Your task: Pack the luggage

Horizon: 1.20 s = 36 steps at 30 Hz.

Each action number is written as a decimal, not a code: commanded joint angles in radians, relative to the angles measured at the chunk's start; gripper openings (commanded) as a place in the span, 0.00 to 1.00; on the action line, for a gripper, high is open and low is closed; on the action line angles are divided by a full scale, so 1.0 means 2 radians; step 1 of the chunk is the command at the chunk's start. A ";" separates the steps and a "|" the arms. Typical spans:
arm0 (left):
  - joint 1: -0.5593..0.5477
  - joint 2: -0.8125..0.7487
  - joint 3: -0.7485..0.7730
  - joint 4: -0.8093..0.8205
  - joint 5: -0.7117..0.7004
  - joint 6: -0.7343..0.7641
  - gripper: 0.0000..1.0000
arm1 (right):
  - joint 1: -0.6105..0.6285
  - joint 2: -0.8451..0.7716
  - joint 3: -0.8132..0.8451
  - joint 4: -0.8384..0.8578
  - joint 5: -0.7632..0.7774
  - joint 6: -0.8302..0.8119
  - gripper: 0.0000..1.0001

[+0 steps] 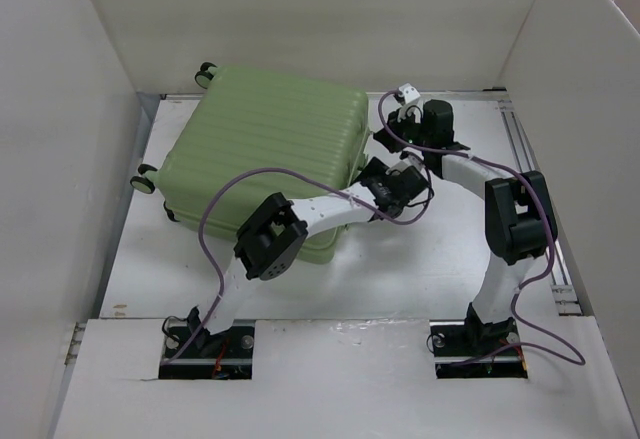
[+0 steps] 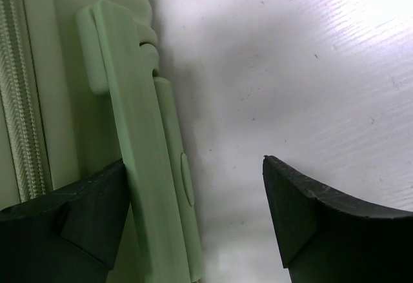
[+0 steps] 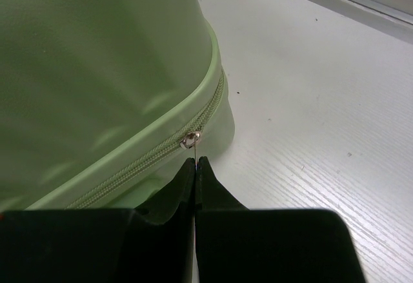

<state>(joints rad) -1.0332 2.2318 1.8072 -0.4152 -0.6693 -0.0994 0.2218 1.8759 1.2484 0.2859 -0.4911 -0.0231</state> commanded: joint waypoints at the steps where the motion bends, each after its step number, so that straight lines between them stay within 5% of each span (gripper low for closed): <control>1: 0.033 0.032 0.004 -0.048 0.088 0.001 0.74 | -0.026 -0.021 -0.004 0.042 0.033 -0.005 0.00; 6: 0.033 0.044 -0.032 -0.054 0.193 0.010 0.54 | -0.030 -0.027 -0.004 0.042 0.033 -0.005 0.00; 7: 0.033 0.051 -0.032 -0.054 0.214 0.028 0.22 | -0.030 -0.031 -0.004 0.042 0.033 -0.005 0.00; 8: 0.037 0.058 -0.032 -0.060 0.230 0.039 0.00 | -0.030 -0.031 -0.004 0.042 0.033 -0.005 0.00; 14: 0.046 0.010 -0.103 -0.041 0.291 0.101 0.00 | -0.044 -0.031 -0.020 0.042 0.033 -0.005 0.00; 18: 0.021 -0.122 -0.284 0.030 0.291 0.229 0.00 | -0.049 -0.060 -0.047 0.024 0.059 -0.005 0.00; 24: -0.068 -0.326 -0.505 -0.038 0.342 0.452 0.00 | -0.034 -0.123 -0.122 0.017 0.128 0.001 0.00; 28: -0.104 -0.480 -0.565 -0.101 0.354 0.522 0.00 | -0.014 -0.165 -0.164 0.006 0.173 0.010 0.00; 36: -0.140 -0.564 -0.611 -0.125 0.393 0.562 0.00 | 0.019 -0.163 -0.176 0.067 0.148 -0.003 0.00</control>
<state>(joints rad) -1.2129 1.1461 0.6487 -0.3042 -0.1711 0.8867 0.3355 1.5135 0.8719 0.1928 -0.5529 0.0471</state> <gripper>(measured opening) 0.251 0.012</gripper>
